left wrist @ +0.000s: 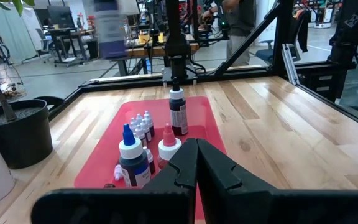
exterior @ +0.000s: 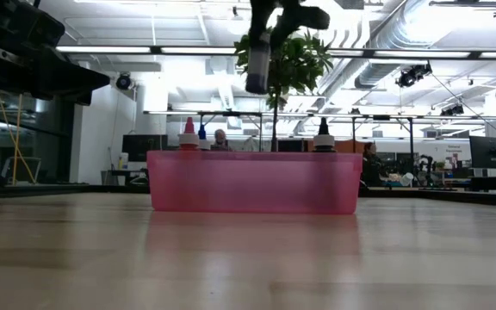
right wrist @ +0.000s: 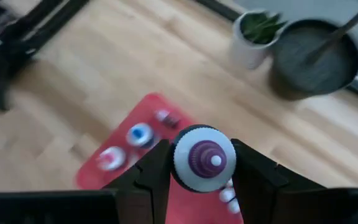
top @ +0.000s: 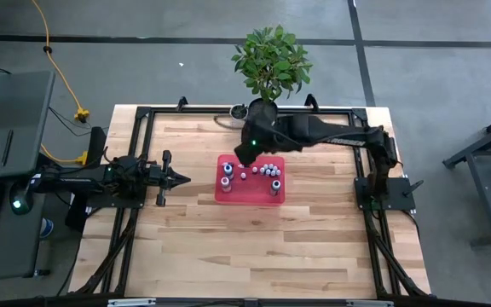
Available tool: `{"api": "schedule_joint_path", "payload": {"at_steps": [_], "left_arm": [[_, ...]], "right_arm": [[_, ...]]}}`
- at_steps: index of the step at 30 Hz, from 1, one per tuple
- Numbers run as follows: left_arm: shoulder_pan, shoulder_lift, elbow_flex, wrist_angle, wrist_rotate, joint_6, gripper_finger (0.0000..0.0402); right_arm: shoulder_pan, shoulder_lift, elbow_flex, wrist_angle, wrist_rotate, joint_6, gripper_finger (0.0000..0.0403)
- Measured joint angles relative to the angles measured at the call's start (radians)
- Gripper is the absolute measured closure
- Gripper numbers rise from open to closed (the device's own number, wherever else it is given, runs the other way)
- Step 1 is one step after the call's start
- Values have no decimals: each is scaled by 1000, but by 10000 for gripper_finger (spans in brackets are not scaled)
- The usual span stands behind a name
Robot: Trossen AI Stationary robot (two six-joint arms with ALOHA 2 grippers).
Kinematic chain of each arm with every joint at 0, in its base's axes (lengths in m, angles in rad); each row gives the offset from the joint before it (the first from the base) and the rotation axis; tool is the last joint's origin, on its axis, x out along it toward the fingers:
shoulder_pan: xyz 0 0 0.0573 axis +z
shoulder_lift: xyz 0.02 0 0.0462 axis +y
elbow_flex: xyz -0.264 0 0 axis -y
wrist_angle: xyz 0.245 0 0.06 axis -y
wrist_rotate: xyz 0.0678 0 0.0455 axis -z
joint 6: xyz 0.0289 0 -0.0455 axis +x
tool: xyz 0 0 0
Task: Pick & Place food coloring
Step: Put the large violet food coloring bottle into the pink container
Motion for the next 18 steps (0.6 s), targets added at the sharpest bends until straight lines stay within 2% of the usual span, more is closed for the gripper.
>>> {"api": "schedule_joint_path", "payload": {"at_steps": [9, 14, 18], "left_arm": [[0, 0, 0, 0, 0, 0, 401], [0, 0, 0, 0, 0, 0, 401], [0, 0, 0, 0, 0, 0, 401]], "right_arm": [[160, 0, -56, -12, -34, 225, 273], [205, 0, -155, -8, -20, 366, 273], [208, 0, -265, 96, -8, 462, 273]]}}
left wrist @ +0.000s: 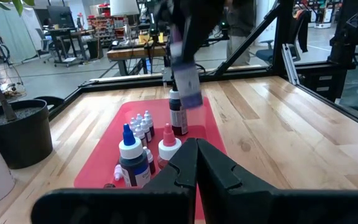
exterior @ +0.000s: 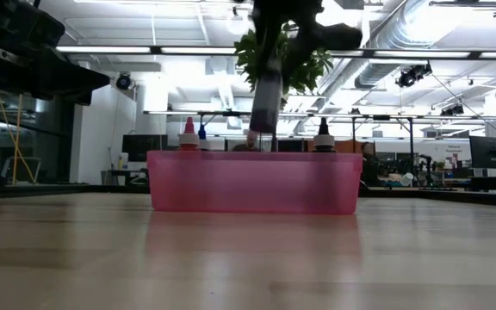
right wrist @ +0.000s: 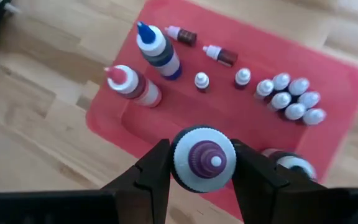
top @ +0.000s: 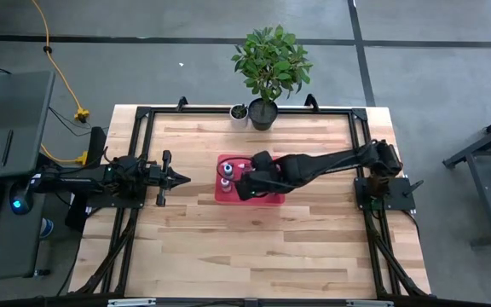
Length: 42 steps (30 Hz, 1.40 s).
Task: Pick & Place food coloring
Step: Put the large violet food coloring bottle into the pink container
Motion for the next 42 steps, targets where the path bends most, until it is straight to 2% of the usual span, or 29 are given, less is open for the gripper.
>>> {"api": "schedule_joint_path", "payload": {"at_steps": [6, 11, 17, 24, 35, 42], "left_arm": [[0, 0, 0, 0, 0, 0, 401], [0, 0, 0, 0, 0, 0, 401], [0, 0, 0, 0, 0, 0, 401], [0, 0, 0, 0, 0, 0, 401], [0, 0, 0, 0, 0, 0, 401], [0, 0, 0, 0, 0, 0, 401]], "right_arm": [[-34, 1, -171, 198, 2, 46, 273], [-65, 18, -256, 308, 16, -35, 273], [-87, 56, -266, 293, 19, -135, 273], [-89, 61, -266, 237, 86, -222, 273], [-87, 61, -266, 187, 14, -285, 271], [-89, 61, -266, 163, 0, -293, 229]]}}
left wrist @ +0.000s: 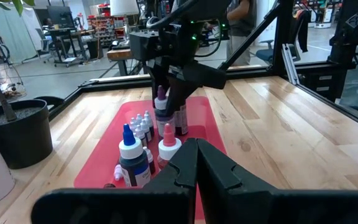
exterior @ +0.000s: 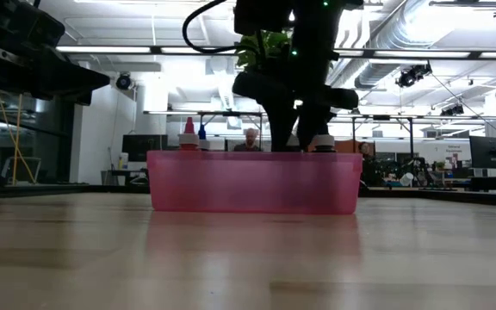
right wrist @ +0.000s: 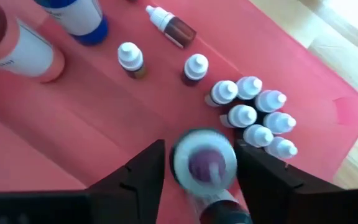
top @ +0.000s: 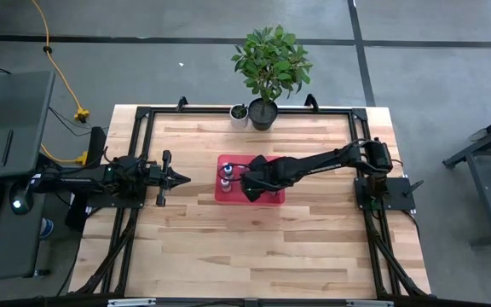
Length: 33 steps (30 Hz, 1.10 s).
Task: Pick & Place food coloring
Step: Put the large violet food coloring bottle into the pink container, then return to Home Position
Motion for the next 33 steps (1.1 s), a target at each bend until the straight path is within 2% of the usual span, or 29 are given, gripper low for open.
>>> {"api": "schedule_joint_path", "payload": {"at_steps": [10, 15, 19, 25, 27, 33], "left_arm": [[0, 0, 0, 0, 0, 0, 401], [0, 0, 0, 0, 0, 0, 401], [0, 0, 0, 0, 0, 0, 401], [0, 0, 0, 0, 0, 0, 401], [0, 0, 0, 0, 0, 0, 401], [0, 0, 0, 0, 0, 0, 401]], "right_arm": [[-6, -42, 1, 25, 18, -93, 131], [2, -138, 1, 22, 68, -159, 105], [39, -245, 1, -16, 131, -172, 105], [127, -441, -25, -180, 297, -47, 120], [148, -527, -96, -170, 316, -17, 128], [151, -782, -398, 25, 252, 18, 170]]}}
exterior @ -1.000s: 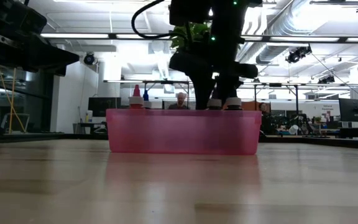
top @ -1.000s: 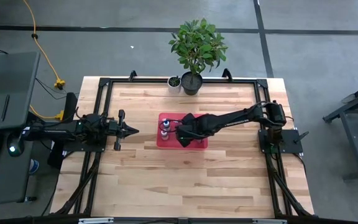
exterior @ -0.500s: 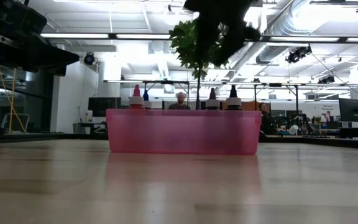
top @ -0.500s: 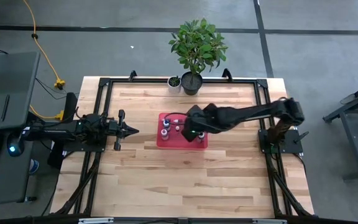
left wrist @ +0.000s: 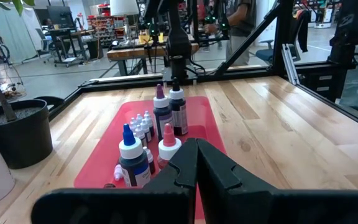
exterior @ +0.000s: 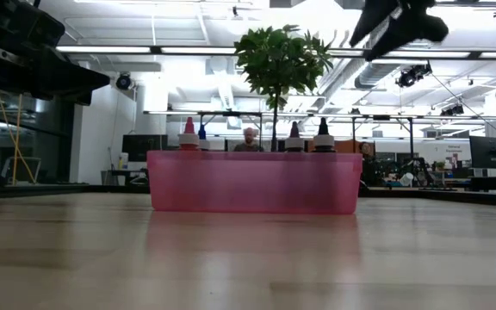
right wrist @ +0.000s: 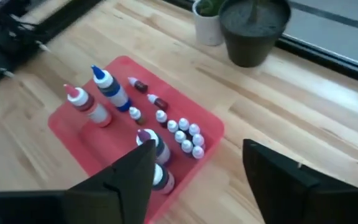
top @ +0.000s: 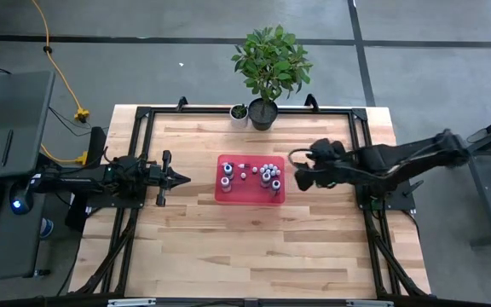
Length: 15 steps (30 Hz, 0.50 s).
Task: Pick & Place food coloring
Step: Return to Home Position
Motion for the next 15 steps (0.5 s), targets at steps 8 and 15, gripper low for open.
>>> {"api": "schedule_joint_path", "payload": {"at_steps": [8, 15], "left_arm": [[0, 0, 0, 0, 0, 0, 401], [0, 0, 0, 0, 0, 0, 401]], "right_arm": [[-36, -192, -261, 238, -86, -132, 280], [-61, -316, -403, 400, -134, -197, 393]]}}
